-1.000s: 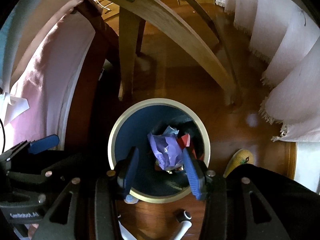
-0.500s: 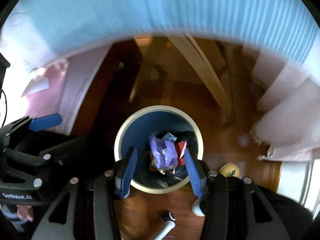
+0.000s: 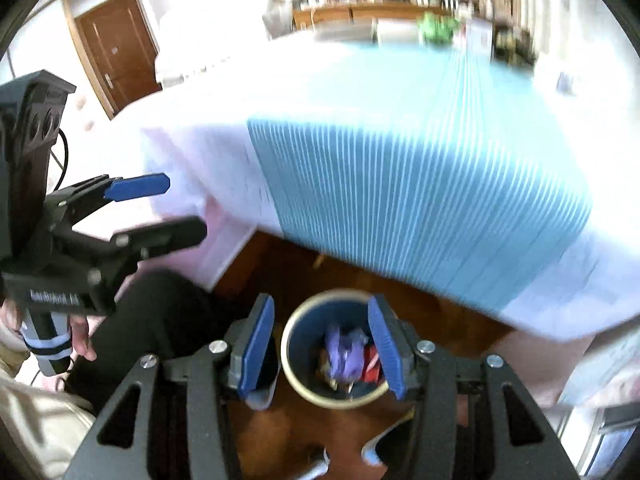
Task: Collect trash
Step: 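Raise both tools back over the table toward the boxes, then grasp the cream box with the right tool while the left tool grasps the green snack box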
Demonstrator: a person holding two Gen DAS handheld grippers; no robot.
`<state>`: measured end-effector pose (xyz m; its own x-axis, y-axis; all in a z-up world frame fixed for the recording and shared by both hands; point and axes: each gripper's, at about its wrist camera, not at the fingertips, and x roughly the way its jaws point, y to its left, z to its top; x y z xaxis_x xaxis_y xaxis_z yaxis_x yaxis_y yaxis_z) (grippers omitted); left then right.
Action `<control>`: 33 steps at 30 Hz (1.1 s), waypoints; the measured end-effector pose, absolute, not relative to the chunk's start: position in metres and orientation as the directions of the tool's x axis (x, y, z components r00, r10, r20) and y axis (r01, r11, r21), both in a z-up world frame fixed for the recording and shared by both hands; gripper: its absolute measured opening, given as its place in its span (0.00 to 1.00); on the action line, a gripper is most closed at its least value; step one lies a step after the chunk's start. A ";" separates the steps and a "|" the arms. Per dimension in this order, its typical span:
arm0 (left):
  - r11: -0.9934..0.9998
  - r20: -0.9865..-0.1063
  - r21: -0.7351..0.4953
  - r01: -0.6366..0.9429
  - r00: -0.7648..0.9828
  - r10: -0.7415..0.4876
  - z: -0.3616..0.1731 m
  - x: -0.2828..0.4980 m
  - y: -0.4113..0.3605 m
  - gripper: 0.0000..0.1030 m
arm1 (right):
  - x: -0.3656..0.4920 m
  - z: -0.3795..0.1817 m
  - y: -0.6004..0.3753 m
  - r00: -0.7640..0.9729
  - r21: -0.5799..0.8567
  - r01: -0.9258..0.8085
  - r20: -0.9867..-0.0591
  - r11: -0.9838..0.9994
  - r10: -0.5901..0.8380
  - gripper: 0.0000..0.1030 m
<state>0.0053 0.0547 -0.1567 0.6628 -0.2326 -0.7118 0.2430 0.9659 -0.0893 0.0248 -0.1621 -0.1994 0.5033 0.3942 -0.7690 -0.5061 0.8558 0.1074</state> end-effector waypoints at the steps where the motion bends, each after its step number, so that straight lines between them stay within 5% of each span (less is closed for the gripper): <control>1: 0.967 -0.695 -0.077 0.242 0.682 -0.227 -0.145 0.008 0.056 0.89 | 0.027 -0.186 -0.161 0.528 0.099 -0.509 -0.749 0.855 0.401 0.48; 8: 0.981 -0.592 -0.014 0.192 0.790 -0.163 -0.074 0.042 0.067 0.89 | 0.047 -0.118 -0.158 0.665 0.027 -0.505 -0.626 0.863 0.408 0.48; 15: 0.995 -0.586 -0.020 0.098 0.805 -0.091 -0.043 0.090 0.079 0.89 | 0.095 -0.078 -0.155 0.749 -0.008 -0.424 -0.566 0.906 0.345 0.48; 33: 0.988 -0.727 -0.111 0.109 0.669 -0.155 -0.083 0.196 0.100 0.89 | 0.207 -0.089 -0.146 0.685 0.034 -0.390 -0.658 0.920 0.314 0.48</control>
